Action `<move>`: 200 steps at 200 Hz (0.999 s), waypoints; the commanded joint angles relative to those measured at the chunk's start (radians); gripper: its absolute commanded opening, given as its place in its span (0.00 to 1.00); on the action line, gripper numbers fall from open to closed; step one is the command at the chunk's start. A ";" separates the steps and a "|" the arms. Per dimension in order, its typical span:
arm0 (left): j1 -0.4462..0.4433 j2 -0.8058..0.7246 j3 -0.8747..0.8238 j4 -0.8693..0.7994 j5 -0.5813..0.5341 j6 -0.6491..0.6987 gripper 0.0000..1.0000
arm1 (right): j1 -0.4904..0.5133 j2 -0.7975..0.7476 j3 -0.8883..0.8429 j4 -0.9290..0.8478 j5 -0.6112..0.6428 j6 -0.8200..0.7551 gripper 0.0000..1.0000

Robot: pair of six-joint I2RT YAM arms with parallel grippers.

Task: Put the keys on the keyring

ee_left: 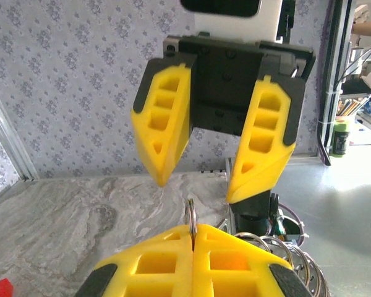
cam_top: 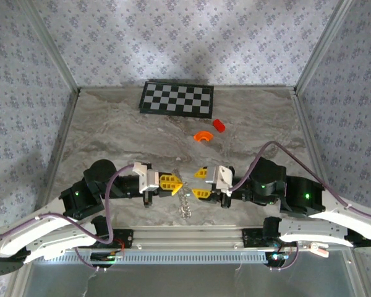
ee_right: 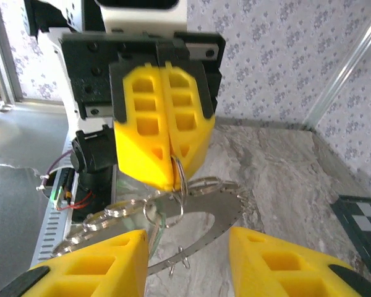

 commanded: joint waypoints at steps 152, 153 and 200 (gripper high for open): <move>-0.002 -0.003 0.000 0.055 0.062 -0.024 0.00 | -0.015 0.037 -0.041 0.096 -0.070 0.011 0.22; -0.002 -0.003 -0.001 0.055 0.062 -0.024 0.00 | -0.015 0.038 -0.042 0.097 -0.069 0.012 0.22; -0.002 -0.005 -0.001 0.047 0.063 -0.027 0.00 | -0.024 0.047 -0.044 0.098 -0.076 0.011 0.03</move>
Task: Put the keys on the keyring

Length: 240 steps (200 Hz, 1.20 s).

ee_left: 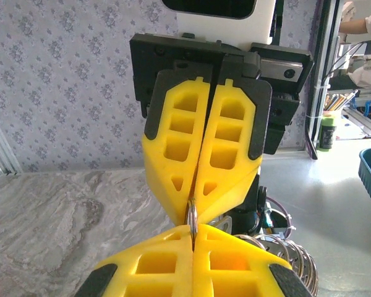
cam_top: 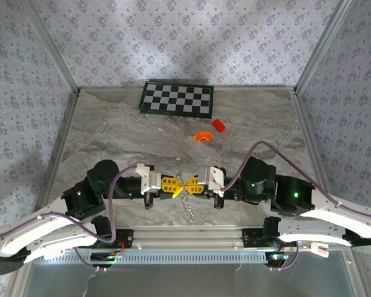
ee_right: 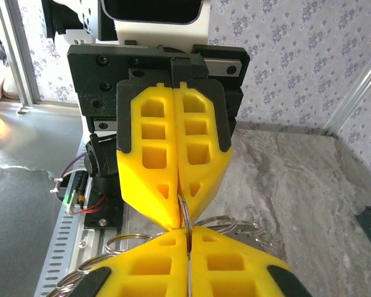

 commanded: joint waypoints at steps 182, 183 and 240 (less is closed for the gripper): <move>-0.003 -0.002 0.110 -0.239 -0.193 0.036 0.39 | 0.014 0.164 0.212 -0.270 0.166 -0.065 0.00; -0.003 -0.002 0.110 -0.238 -0.193 0.036 0.39 | 0.014 0.165 0.212 -0.271 0.167 -0.065 0.00; -0.004 0.011 0.097 -0.228 -0.197 0.046 0.37 | 0.017 0.192 0.241 -0.307 0.166 -0.063 0.00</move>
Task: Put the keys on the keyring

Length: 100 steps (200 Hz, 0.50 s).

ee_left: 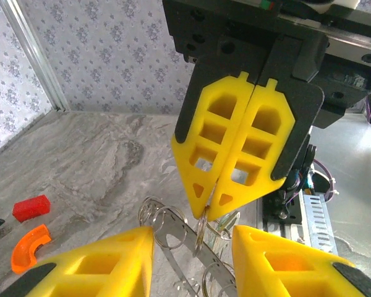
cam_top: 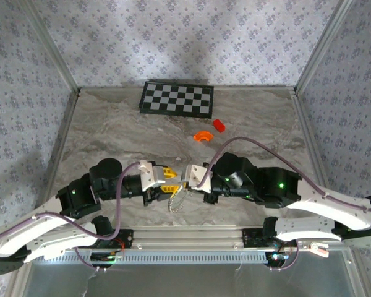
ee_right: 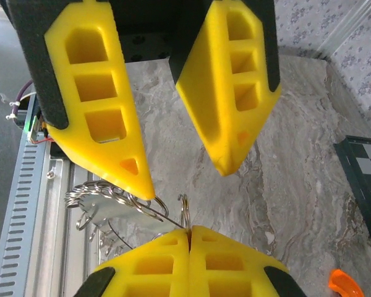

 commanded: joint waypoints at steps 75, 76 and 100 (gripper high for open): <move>-0.001 0.013 -0.005 0.024 -0.021 0.033 0.32 | 0.013 0.020 0.056 -0.012 0.003 -0.009 0.00; -0.001 0.014 -0.005 0.024 -0.021 0.033 0.32 | 0.013 0.020 0.056 -0.011 0.003 -0.009 0.00; -0.002 0.020 -0.008 0.019 -0.025 0.039 0.29 | 0.013 0.014 0.056 -0.011 0.002 -0.009 0.00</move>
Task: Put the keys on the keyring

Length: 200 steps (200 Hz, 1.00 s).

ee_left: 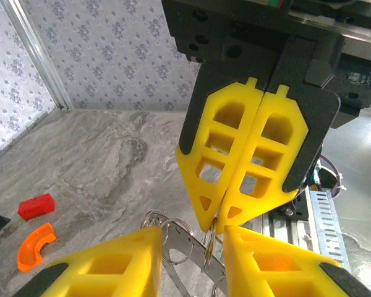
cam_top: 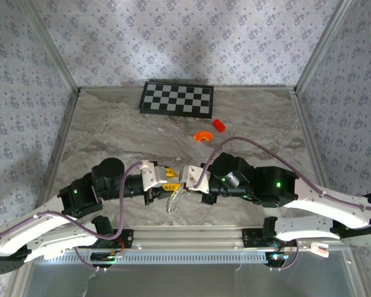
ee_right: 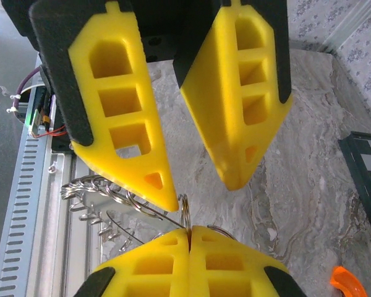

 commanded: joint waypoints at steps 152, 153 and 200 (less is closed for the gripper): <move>-0.001 0.027 -0.026 0.080 -0.006 0.013 0.00 | 0.007 -0.035 0.014 0.007 -0.026 0.004 0.00; -0.001 0.026 -0.026 0.081 -0.005 0.012 0.00 | 0.007 -0.036 0.015 0.009 -0.027 0.004 0.00; -0.002 -0.004 -0.033 0.147 0.039 -0.016 0.00 | 0.006 -0.079 -0.031 0.063 -0.034 0.039 0.24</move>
